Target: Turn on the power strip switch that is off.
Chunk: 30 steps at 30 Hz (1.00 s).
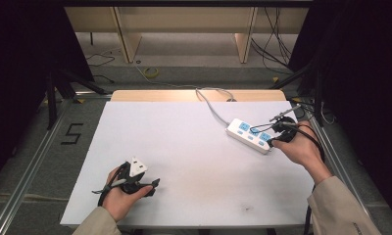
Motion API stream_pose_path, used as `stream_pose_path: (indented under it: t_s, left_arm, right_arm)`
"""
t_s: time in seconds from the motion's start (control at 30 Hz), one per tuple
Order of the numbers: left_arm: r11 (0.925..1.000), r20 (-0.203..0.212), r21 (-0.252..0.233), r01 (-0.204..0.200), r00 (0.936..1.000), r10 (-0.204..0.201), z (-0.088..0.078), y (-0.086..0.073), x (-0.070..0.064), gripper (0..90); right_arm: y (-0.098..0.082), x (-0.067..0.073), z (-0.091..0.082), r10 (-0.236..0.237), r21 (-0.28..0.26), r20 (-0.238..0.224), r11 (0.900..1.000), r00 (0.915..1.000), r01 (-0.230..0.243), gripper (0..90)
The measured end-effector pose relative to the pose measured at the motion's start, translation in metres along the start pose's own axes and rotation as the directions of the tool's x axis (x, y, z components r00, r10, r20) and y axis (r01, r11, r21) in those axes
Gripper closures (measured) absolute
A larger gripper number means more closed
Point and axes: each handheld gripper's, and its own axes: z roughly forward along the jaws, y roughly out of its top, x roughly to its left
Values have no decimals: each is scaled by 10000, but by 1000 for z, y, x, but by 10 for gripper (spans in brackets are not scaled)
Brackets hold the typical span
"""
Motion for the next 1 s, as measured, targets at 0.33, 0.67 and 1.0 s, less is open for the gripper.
stream_pose_path:
  t_s: [0.33,0.67,1.0]
  left_arm:
    - [10000,-12,-14,-7,10000,7,0,0,0,282]
    - [10000,5,-22,0,10000,0,1,0,0,284]
    - [10000,9,-39,-5,10000,5,0,0,0,284]
  right_arm:
    - [5,-1,1,2,76,5,10000,10000,-2,900]
    - [11,-3,2,-72,117,97,9999,9999,71,900]
    - [15,-4,4,-6,205,94,9998,10000,4,900]
